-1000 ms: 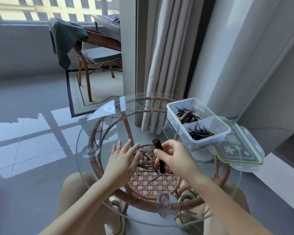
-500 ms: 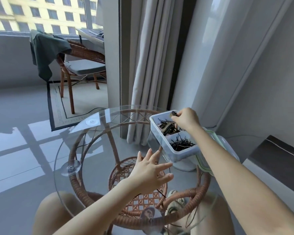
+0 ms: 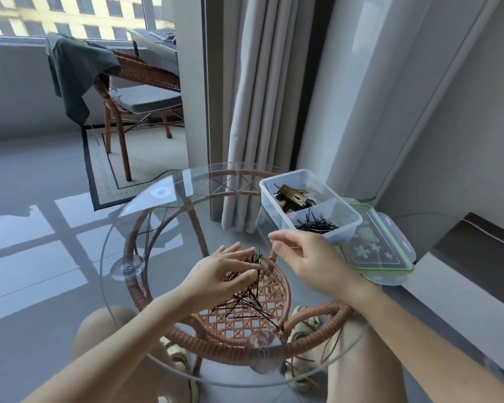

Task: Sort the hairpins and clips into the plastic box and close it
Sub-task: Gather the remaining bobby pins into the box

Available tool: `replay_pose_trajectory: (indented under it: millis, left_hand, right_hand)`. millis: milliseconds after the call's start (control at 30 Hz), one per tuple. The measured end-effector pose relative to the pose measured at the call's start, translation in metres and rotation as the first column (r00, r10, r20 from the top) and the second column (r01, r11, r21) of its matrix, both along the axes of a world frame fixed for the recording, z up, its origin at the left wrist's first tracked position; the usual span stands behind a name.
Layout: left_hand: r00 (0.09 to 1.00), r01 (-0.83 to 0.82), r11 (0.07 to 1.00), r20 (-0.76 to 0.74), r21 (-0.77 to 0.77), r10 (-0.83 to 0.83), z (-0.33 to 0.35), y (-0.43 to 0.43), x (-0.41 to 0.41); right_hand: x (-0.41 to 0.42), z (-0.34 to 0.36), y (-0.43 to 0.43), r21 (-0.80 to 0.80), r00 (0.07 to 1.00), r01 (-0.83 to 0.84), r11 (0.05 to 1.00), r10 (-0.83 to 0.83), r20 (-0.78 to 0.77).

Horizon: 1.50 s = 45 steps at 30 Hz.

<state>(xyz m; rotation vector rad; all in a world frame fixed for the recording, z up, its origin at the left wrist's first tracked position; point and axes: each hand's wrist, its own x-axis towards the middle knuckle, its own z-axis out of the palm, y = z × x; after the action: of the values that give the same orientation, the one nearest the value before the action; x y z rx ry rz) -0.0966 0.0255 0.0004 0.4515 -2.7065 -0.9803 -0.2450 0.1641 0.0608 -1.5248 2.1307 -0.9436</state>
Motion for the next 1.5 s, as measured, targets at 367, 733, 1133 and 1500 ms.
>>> replay_pose_trajectory:
  millis: [367, 733, 1133, 1500]
  left_hand:
    - [0.98, 0.012, 0.946, 0.192, -0.323, 0.053, -0.023, 0.009, 0.02]
    - [0.983, -0.184, 0.972, 0.042, 0.145, 0.18, -0.003, 0.008, 0.02]
    - [0.913, -0.23, 0.934, 0.273, -0.273, 0.304, 0.008, -0.002, 0.035]
    - [0.921, -0.242, 0.922, 0.226, -0.303, 0.316, 0.021, -0.007, 0.022]
  right_hand:
    - [0.004, -0.074, -0.014, 0.329, 0.905, -0.163, 0.93, 0.273, -0.326]
    - [0.019, -0.066, -0.034, 0.076, 0.986, -0.158, 0.985, 0.162, -0.047]
    - [0.031, -0.062, -0.029, 0.082, 0.943, 0.04, 0.996, -0.01, -0.333]
    - [0.029, -0.054, -0.033, 0.062, 0.968, 0.039, 0.997, -0.022, -0.251]
